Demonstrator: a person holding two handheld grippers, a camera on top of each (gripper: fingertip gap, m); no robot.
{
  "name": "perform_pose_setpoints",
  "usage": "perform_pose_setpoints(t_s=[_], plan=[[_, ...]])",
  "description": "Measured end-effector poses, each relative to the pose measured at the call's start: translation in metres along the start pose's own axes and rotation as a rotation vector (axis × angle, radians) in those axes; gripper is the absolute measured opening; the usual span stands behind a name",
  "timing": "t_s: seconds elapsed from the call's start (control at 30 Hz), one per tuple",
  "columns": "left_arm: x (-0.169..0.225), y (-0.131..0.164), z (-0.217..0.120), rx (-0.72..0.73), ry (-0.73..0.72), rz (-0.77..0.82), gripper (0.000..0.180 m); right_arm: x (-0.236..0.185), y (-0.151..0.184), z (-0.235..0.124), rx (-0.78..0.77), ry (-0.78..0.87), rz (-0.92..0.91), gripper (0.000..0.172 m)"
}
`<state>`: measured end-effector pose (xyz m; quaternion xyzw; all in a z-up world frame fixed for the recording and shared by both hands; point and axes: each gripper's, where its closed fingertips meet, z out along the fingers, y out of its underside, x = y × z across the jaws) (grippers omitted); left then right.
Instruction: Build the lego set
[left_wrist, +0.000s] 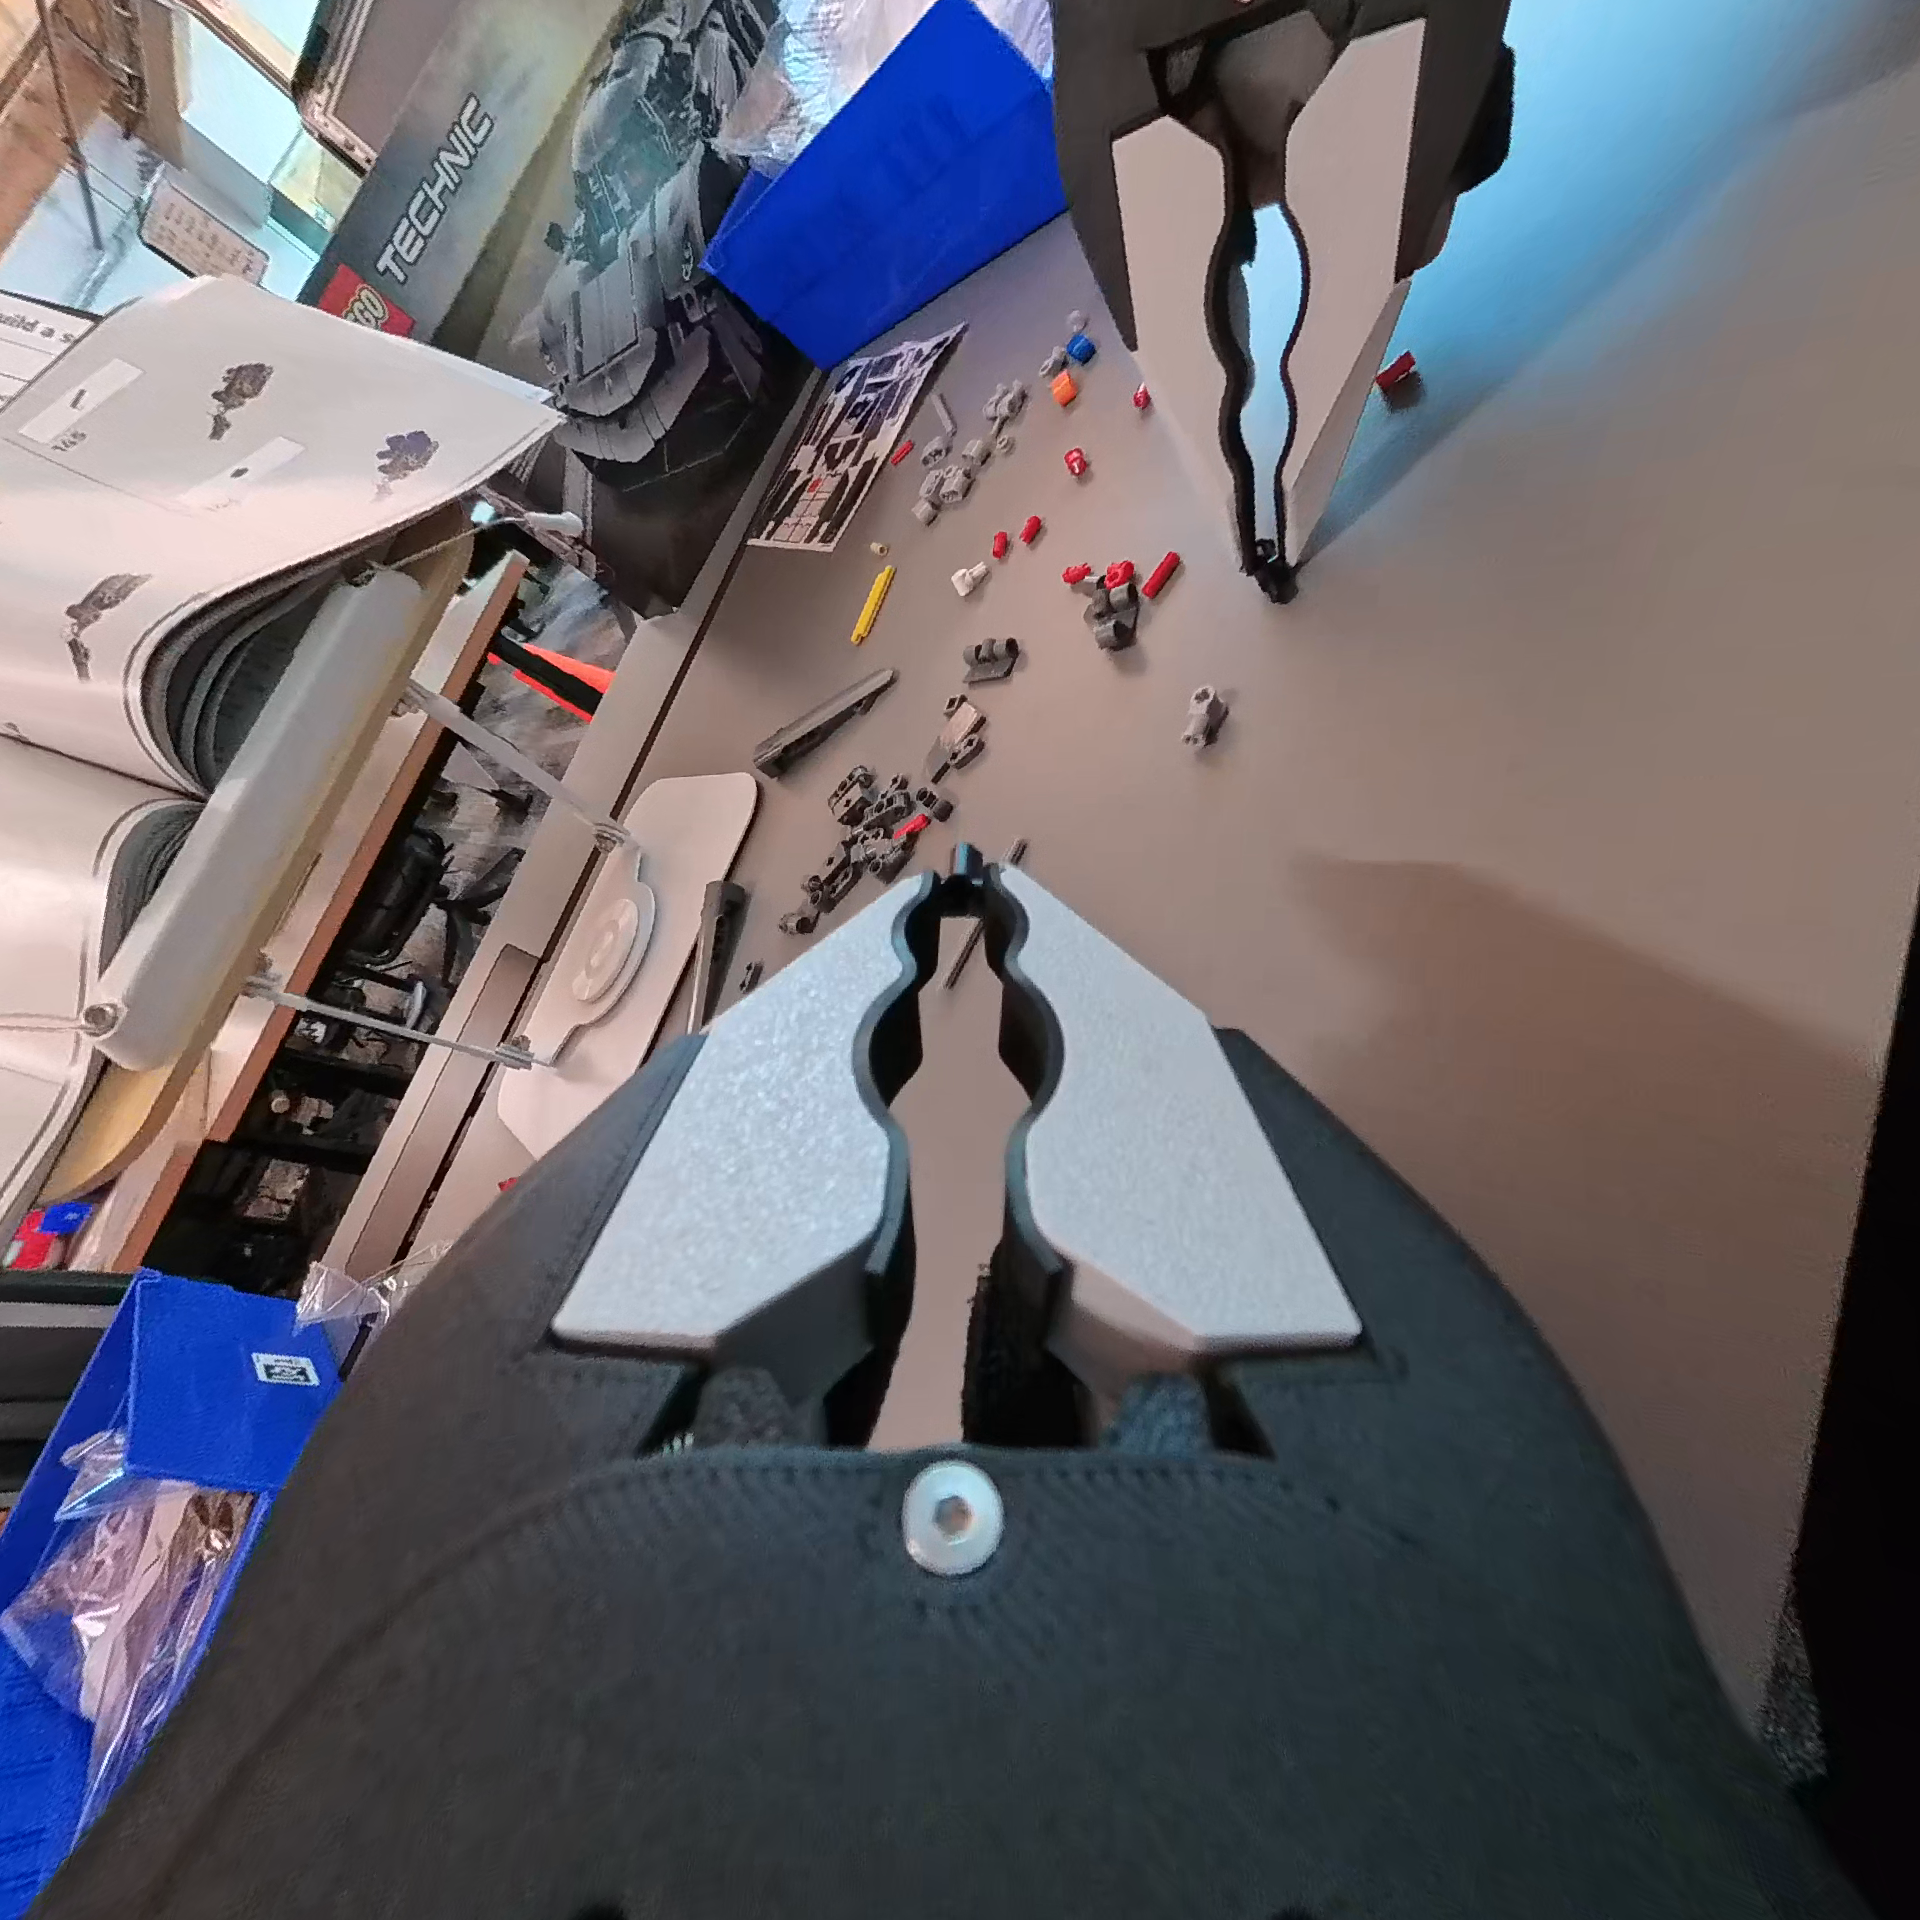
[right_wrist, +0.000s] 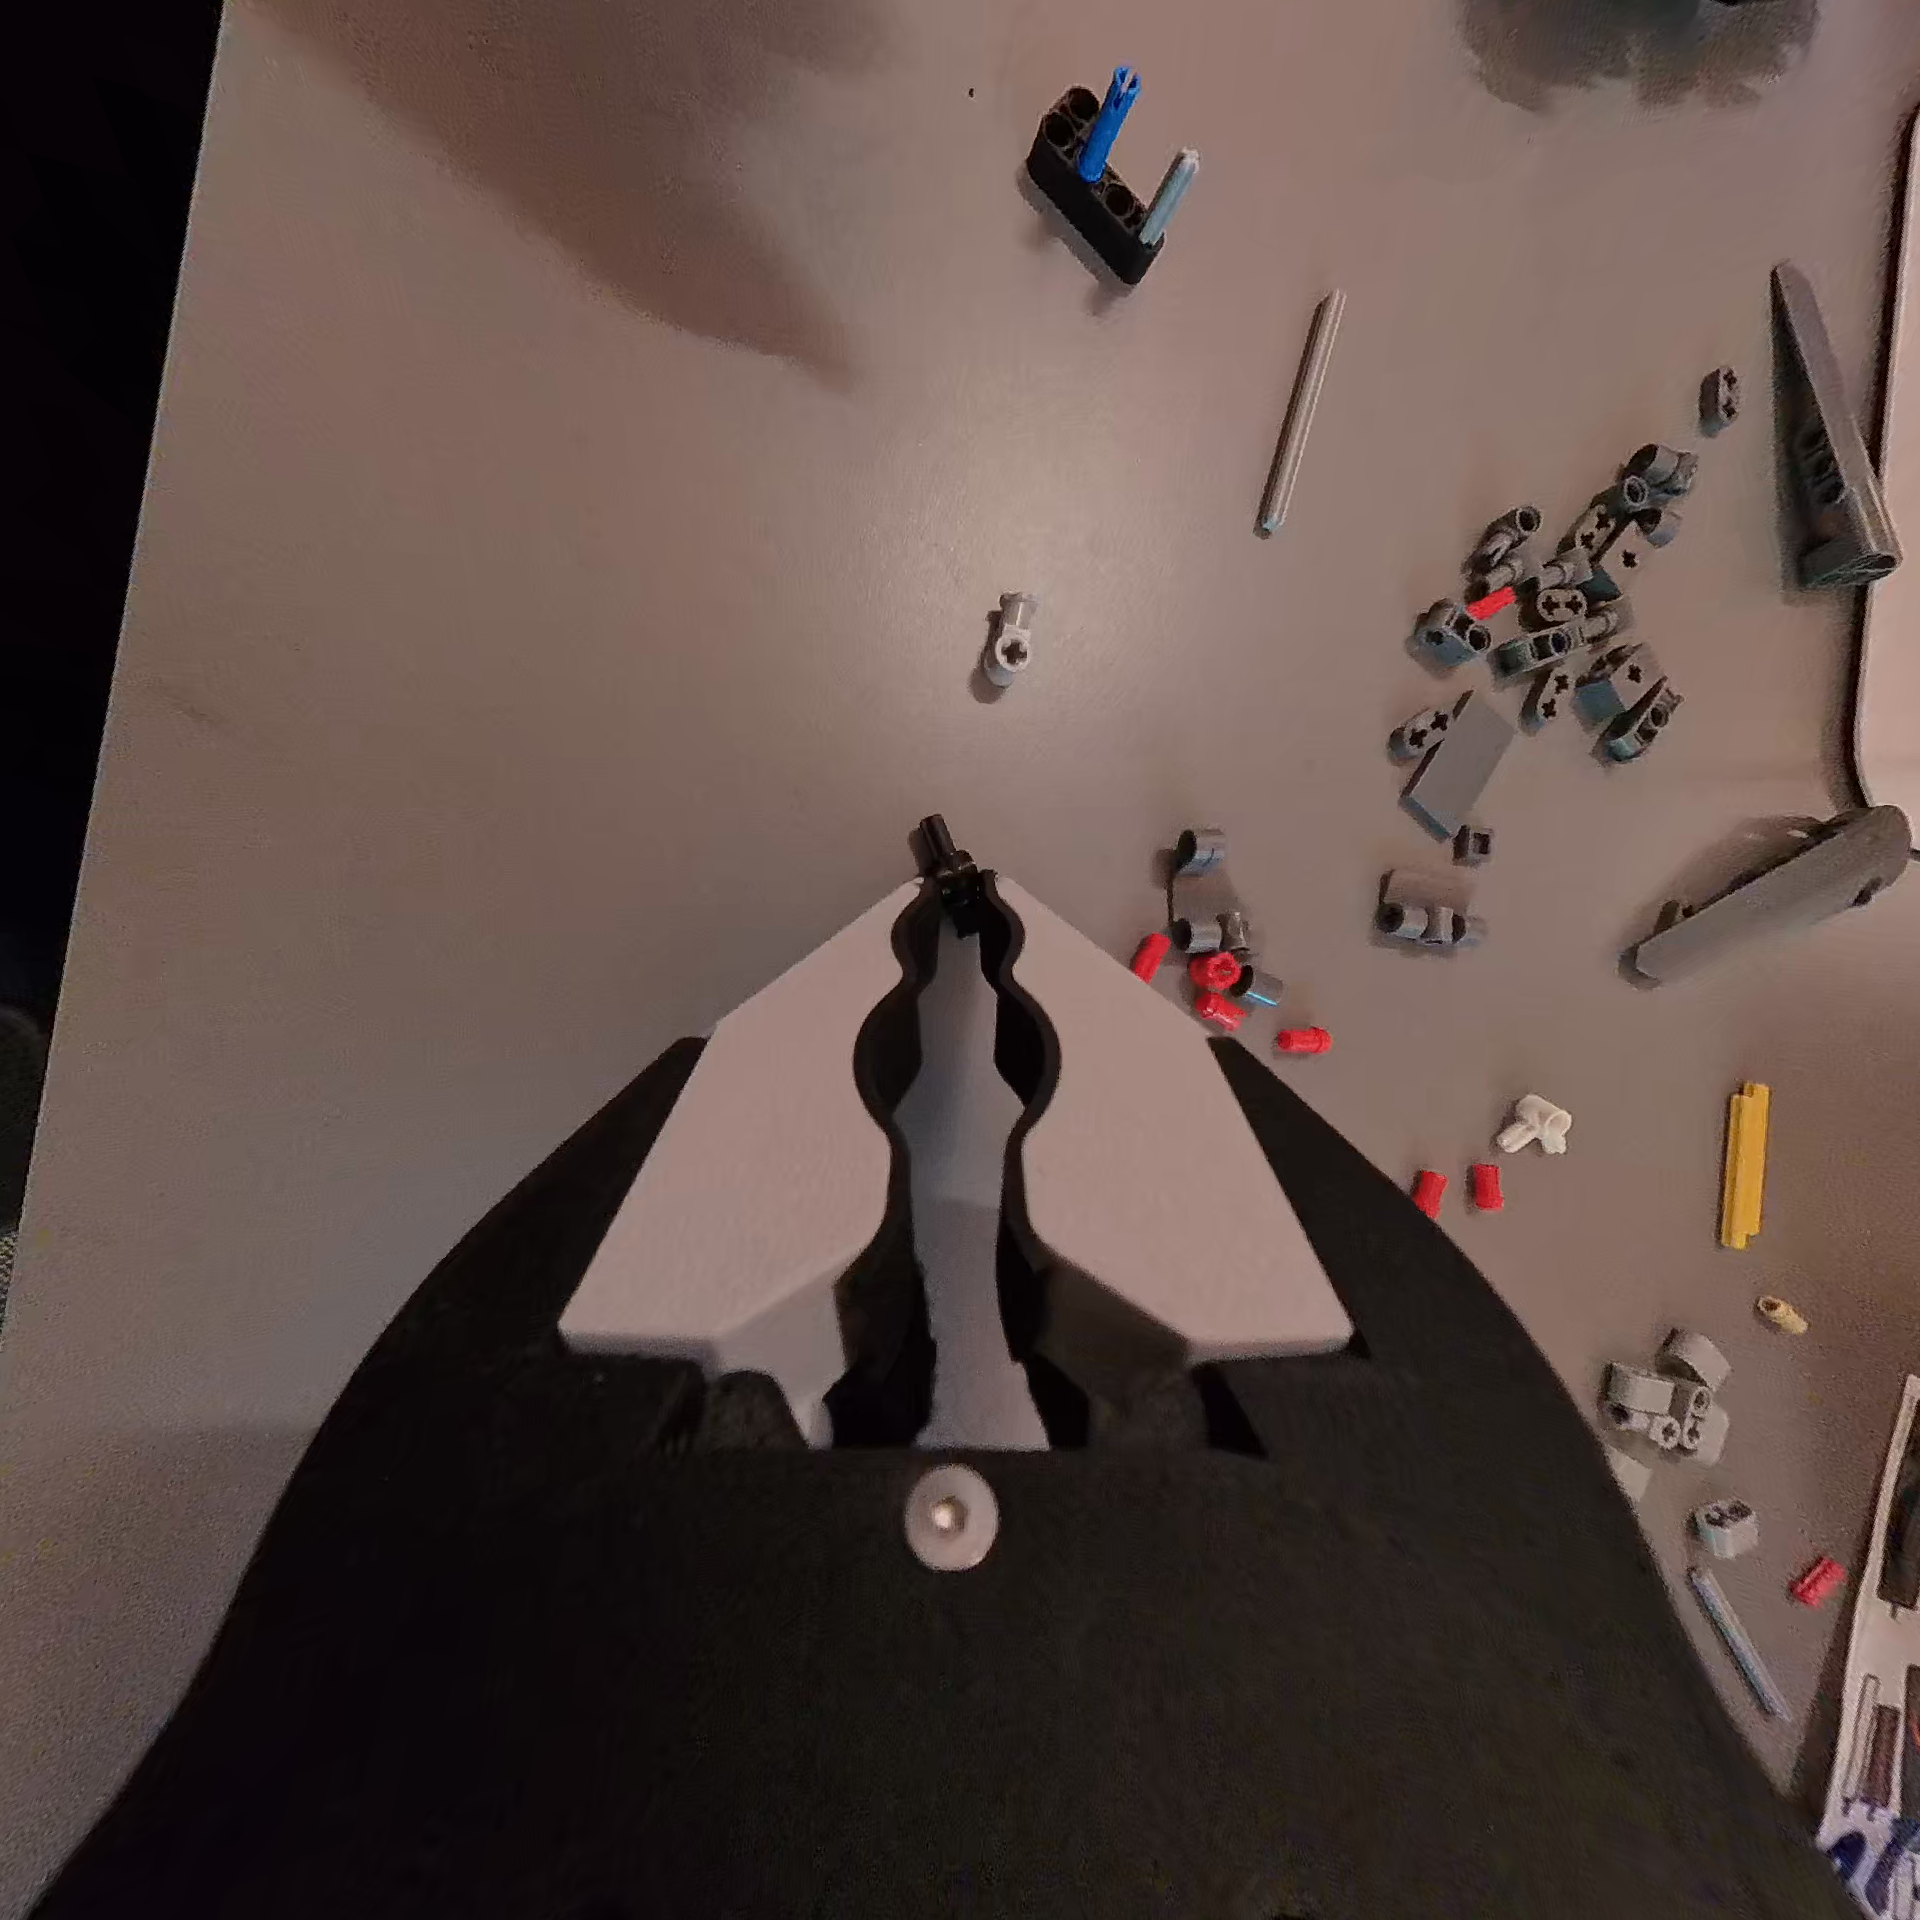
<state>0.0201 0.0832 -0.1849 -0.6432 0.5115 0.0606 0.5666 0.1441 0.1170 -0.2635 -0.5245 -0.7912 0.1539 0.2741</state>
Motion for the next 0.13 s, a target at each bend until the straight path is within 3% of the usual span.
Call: perform_pose_setpoints(t_s=[0.03,0.13], plan=[[0.0006,0.0012,0.0004,-0.004,-0.001,0.004,0.006,-0.0002,-0.0008,0.0003,0.004,-0.003,0.001,0.004],[0.0027,0.0028,0.0013,-0.006,-0.001,0.010,0.006,0.0004,-0.0027,0.0013,0.011,-0.003,0.000,0.004]])
